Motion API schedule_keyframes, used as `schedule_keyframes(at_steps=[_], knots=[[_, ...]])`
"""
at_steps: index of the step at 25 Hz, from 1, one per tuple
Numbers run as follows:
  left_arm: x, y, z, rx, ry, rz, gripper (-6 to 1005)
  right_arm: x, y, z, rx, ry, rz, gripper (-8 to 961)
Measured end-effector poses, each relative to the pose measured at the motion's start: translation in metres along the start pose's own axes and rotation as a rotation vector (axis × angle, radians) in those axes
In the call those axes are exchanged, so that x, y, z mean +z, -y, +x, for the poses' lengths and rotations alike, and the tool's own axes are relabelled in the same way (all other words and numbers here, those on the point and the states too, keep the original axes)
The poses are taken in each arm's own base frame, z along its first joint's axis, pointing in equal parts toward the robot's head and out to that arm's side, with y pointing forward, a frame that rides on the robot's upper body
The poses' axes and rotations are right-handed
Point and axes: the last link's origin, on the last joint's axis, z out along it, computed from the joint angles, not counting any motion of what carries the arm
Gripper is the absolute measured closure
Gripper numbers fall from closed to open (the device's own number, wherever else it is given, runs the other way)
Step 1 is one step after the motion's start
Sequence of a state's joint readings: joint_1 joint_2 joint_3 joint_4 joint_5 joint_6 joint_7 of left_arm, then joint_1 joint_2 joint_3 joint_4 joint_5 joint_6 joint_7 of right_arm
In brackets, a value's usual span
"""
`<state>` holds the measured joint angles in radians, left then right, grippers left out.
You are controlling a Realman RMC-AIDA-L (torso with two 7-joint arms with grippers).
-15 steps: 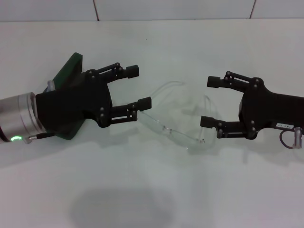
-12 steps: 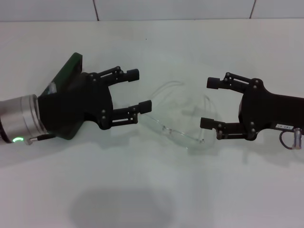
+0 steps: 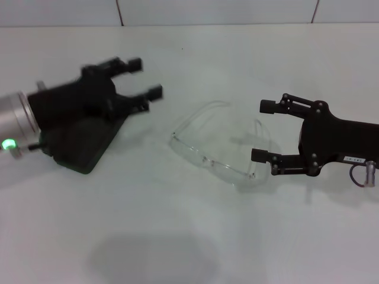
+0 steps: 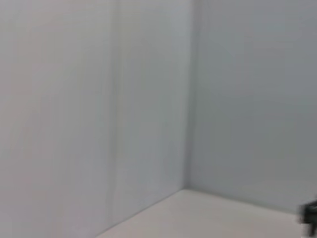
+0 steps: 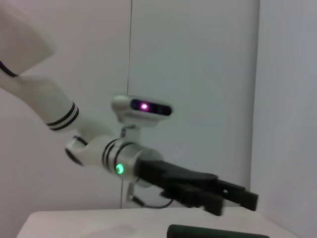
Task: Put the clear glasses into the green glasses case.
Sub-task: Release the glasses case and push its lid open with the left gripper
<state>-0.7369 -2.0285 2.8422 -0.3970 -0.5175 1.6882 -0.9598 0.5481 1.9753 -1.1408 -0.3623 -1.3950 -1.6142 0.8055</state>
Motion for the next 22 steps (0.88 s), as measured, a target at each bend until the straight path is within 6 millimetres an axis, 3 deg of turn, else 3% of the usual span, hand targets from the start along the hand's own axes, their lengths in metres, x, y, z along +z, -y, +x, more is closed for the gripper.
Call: schedule_keyframes(at_steps=[5,9,22], knots=[[-0.011,0.030,0.023,-0.016,0.185,0.108,187,-0.004,0.001,0.001,-0.001,-0.008,0.004,81],[-0.016,0.040,0.029,-0.056,0.311,0.164,187,-0.005,0.001,0.002,-0.004,-0.019,0.000,80],[-0.038,0.059,-0.001,-0.125,0.483,0.358,200,-0.002,-0.002,0.005,-0.018,-0.047,-0.017,80]])
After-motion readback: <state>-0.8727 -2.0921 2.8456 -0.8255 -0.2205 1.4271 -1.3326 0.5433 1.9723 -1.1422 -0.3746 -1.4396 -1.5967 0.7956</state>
